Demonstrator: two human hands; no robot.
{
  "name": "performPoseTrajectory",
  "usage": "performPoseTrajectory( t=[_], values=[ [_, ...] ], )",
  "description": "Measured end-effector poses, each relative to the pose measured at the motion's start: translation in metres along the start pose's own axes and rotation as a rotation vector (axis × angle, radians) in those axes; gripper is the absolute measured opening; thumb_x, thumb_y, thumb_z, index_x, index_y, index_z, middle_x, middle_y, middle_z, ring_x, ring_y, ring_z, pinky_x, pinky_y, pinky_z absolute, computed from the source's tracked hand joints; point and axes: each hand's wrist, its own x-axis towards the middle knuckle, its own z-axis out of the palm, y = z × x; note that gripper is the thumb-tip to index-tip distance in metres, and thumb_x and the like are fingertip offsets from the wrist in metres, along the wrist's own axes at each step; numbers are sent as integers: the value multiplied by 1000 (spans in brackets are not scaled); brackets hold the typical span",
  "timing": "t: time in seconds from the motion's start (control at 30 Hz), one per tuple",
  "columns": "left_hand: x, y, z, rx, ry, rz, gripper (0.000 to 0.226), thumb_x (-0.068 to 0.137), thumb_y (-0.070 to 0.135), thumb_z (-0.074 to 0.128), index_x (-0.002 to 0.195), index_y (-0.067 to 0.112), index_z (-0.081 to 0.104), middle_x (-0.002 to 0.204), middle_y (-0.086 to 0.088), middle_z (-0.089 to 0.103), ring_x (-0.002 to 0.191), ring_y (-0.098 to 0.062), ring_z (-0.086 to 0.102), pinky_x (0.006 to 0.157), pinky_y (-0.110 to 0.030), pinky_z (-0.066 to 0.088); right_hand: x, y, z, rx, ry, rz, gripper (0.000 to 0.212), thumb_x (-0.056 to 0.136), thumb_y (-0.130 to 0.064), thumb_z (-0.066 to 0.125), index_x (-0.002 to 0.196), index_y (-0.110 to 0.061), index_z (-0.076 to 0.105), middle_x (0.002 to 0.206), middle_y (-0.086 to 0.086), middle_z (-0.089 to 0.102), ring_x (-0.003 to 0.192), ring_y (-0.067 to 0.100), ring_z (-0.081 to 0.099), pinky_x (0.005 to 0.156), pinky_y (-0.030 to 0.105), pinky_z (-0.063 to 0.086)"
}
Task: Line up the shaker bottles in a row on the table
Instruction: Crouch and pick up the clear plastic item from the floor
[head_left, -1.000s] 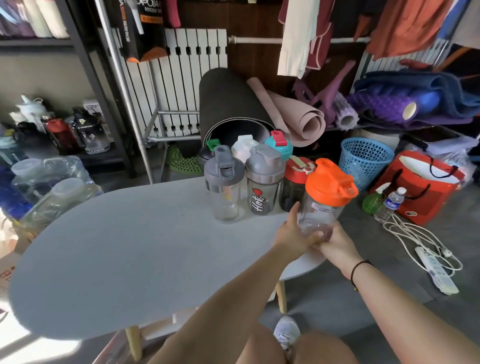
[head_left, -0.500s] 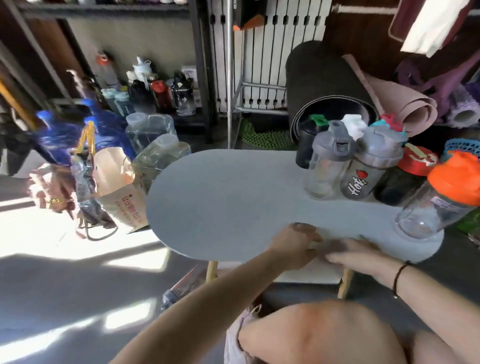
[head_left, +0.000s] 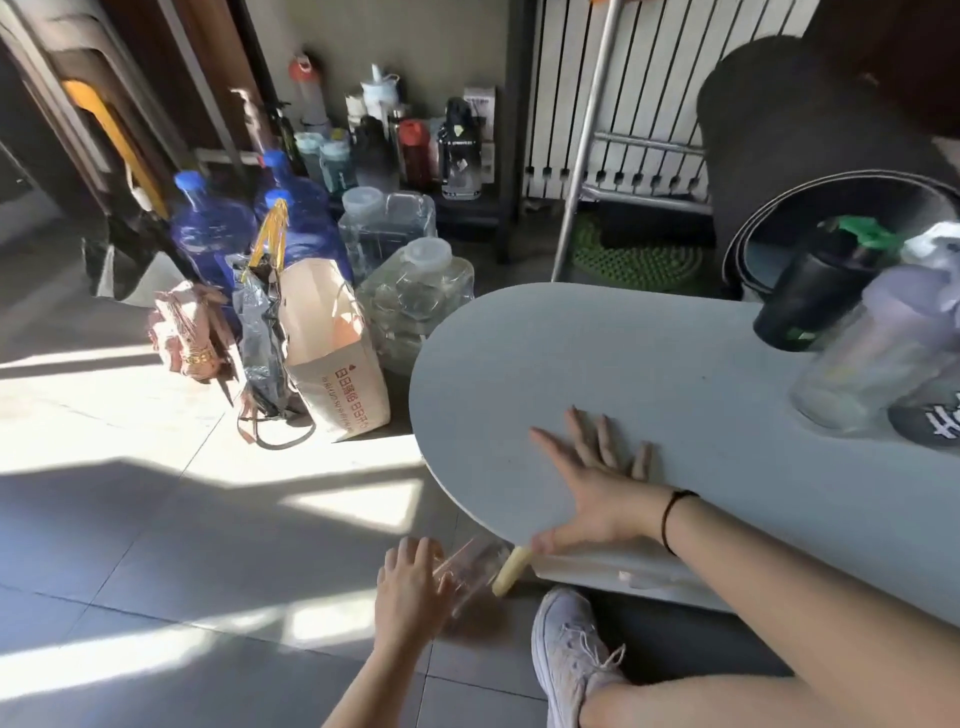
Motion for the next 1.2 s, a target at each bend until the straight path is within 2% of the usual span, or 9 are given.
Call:
performPoseTrajectory(
  t=[0.1, 0.3, 0.43, 0.47, 0.53, 0.7, 0.8, 0.97, 1.2],
  values=[
    [22, 0, 11, -17, -238, -155, 62, 95, 44, 70, 151, 31, 48, 153, -3, 49, 142, -32, 47, 115, -44, 47, -3, -2, -4, -18, -58, 33, 130, 57, -77, 66, 139, -47, -29, 139, -4, -53, 126, 30, -50, 100, 69, -21],
    [45, -10, 60, 21, -477, -288, 99, 82, 63, 73, 163, 47, 18, 164, 0, 35, 154, -33, 35, 124, -56, 42, -1, 1, 1, -35, -74, 78, 129, 53, -78, 64, 122, -55, -44, 130, -7, -62, 121, 29, -55, 101, 69, -23],
    [57, -9, 71, -20, -396, -334, 93, 88, 60, 63, 165, 54, 11, 161, 7, 41, 151, -26, 39, 123, -44, 46, 6, 3, 13, -38, 46, 65, 127, 35, -84, 54, 108, -64, -48, 121, -22, -64, 115, 15, -61, 101, 67, -17],
    [59, -9, 71, -6, -387, -336, 93, 88, 60, 63, 165, 53, 11, 160, 8, 42, 150, -27, 41, 121, -41, 48, 7, 4, 13, -36, 46, 73, 126, 31, -84, 50, 106, -65, -49, 118, -23, -65, 110, 10, -62, 100, 65, -17],
    [63, -9, 68, 23, -405, -307, 95, 87, 60, 66, 165, 49, 13, 159, 5, 45, 147, -31, 43, 117, -42, 49, 4, 1, 8, -73, -31, 95, 123, 31, -83, 45, 102, -61, -53, 114, -19, -69, 103, 13, -65, 102, 65, -20],
    [63, -18, 35, 88, -315, -299, 81, 94, 52, 67, 162, 29, 30, 152, 0, 53, 142, -31, 47, 111, -39, 55, -4, -3, 1, -37, -67, 78, 128, 52, -79, 62, 111, -56, -49, 125, -8, -65, 117, 29, -57, 101, 67, -23],
    [61, -21, 1, 102, -290, -334, 93, 86, 49, 81, 160, 32, 28, 155, 1, 53, 142, -29, 48, 107, -40, 55, -5, -2, 1, -32, -59, 58, 130, 53, -80, 61, 124, -53, -44, 131, -4, -62, 123, 30, -53, 100, 69, -22],
    [55, -23, -59, 156, -192, -325, 95, 84, 46, 85, 159, 31, 29, 150, -6, 58, 139, -33, 51, 105, -44, 56, -6, -2, -1, -24, -67, 28, 138, 41, -89, 59, 136, -48, -33, 136, -3, -57, 123, 31, -52, 98, 70, -22],
    [31, 4, -137, 195, -23, -266, 98, 82, 43, 87, 161, 29, 30, 150, -10, 60, 139, -41, 53, 105, -50, 56, -8, 2, 3, 18, 9, -13, 127, 55, -82, 63, 141, -47, -25, 146, 0, -47, 131, 33, -45, 99, 70, -20]
  ],
)
